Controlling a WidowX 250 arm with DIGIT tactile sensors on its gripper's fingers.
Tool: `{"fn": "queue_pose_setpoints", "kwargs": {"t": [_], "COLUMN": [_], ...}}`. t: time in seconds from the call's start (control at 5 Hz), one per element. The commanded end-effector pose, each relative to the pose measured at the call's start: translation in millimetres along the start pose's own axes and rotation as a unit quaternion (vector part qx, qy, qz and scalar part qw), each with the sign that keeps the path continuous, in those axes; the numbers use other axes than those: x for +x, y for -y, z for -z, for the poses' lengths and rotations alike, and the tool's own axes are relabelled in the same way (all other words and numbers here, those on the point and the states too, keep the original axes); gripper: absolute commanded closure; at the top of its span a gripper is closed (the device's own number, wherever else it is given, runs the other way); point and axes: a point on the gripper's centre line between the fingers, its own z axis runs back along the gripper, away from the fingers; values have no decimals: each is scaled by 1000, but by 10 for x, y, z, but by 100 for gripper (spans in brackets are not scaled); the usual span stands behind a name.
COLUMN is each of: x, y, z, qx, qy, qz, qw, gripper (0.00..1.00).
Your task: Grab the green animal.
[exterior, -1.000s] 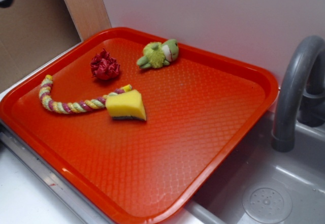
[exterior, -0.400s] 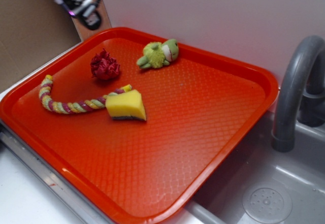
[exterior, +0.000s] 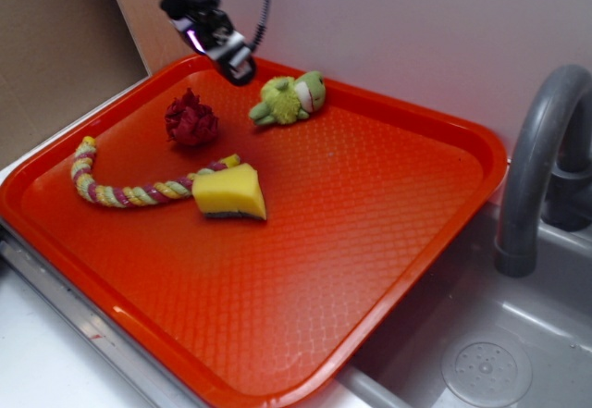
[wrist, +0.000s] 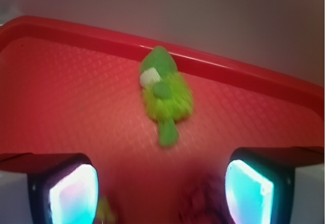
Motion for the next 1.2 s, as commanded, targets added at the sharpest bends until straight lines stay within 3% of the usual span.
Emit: {"fn": "queue_pose_setpoints", "kwargs": {"t": [0.0, 0.4, 0.6, 0.8, 1.0], "x": [267, 412, 439, 387, 255], "y": [21, -18, -27, -2, 6], "z": [246, 570, 711, 761, 627], "qx": [-11, 32, 31, 35, 33], "qy": [-3, -49, -67, -73, -56], "qz": [-18, -20, -18, -27, -42], "qw": [1000, 998, 997, 996, 997], "gripper": [0, 0, 0, 100, 100]}}
